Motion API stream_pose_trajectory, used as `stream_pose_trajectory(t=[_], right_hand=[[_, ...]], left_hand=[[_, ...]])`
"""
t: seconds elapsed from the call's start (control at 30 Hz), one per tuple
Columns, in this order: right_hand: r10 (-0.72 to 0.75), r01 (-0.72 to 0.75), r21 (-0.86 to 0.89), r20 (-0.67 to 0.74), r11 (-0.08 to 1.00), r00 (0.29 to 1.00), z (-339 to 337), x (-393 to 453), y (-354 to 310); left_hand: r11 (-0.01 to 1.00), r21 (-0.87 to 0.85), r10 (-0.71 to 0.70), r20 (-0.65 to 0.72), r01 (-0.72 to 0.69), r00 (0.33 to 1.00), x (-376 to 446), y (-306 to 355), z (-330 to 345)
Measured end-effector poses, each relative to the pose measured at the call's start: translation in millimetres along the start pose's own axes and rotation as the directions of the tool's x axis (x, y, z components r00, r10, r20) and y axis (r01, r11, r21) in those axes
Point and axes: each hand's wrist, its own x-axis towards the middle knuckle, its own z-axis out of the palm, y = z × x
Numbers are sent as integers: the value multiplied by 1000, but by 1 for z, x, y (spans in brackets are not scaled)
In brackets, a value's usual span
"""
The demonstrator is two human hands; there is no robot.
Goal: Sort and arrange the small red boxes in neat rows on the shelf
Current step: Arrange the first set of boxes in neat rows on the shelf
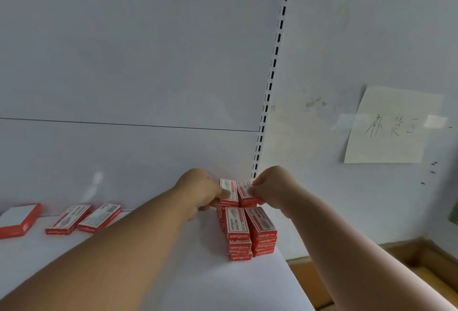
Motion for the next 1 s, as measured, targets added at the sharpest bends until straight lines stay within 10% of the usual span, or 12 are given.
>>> stream_pose_trajectory(t=[0.63,1.0], right_hand=[[-552,545,-110,-45,831,833,58,-48,-108],[-345,434,-308,305,846,888,175,-76,-190]], left_hand=[[783,617,329,-300,-80,896,-39,-62,-118],[399,917,281,-121,-1,952,-44,-131,-227]])
